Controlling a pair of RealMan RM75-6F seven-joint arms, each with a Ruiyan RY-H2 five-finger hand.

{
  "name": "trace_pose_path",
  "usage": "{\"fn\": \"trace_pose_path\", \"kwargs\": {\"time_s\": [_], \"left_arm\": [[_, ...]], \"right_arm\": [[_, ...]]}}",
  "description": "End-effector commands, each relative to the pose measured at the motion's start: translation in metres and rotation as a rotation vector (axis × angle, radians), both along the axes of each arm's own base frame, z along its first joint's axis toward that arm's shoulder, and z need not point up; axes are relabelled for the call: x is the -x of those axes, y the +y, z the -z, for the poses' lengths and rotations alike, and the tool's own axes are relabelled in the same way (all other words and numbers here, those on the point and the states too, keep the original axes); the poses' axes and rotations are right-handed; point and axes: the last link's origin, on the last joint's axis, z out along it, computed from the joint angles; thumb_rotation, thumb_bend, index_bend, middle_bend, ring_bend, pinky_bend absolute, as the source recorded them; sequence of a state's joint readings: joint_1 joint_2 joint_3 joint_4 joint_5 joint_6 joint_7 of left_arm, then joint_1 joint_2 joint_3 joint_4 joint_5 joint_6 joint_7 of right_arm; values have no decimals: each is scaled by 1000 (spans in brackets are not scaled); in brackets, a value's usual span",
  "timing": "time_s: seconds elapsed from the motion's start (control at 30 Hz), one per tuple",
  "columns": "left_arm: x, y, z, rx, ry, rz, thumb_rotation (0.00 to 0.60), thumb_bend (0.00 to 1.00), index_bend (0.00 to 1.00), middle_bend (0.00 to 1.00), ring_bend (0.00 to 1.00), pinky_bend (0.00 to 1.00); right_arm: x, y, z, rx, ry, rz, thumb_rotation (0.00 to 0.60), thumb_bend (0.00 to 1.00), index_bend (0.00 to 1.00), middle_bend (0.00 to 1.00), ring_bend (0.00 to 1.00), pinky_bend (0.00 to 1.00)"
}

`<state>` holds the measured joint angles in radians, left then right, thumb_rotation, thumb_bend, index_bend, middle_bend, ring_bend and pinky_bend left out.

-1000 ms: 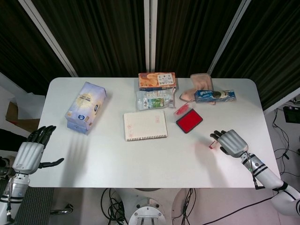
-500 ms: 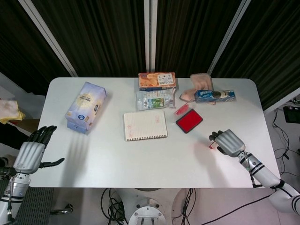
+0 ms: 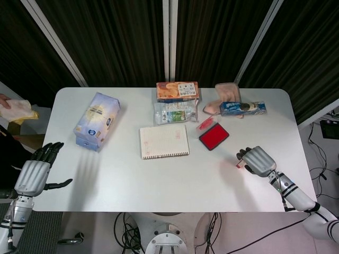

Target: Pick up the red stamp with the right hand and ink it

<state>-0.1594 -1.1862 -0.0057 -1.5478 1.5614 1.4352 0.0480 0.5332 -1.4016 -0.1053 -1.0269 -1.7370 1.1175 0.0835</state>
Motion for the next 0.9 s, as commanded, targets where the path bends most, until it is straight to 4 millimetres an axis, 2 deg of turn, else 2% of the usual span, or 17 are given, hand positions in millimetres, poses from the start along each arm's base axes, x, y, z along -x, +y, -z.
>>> {"fn": "trace_pose_path", "kwargs": {"time_s": [0.03,0.9], "left_arm": [[0,0,0,1,0,-2,401,6,5,92,78,171],[4,1,0,4,-3,-11,404,6,5,92,77,171]], "right_arm": [[1,-1,0,2,4,5,600,265,447,408,476,750],[4,-1,5,2,-16,17,600,271,511,478,493,750]]}}
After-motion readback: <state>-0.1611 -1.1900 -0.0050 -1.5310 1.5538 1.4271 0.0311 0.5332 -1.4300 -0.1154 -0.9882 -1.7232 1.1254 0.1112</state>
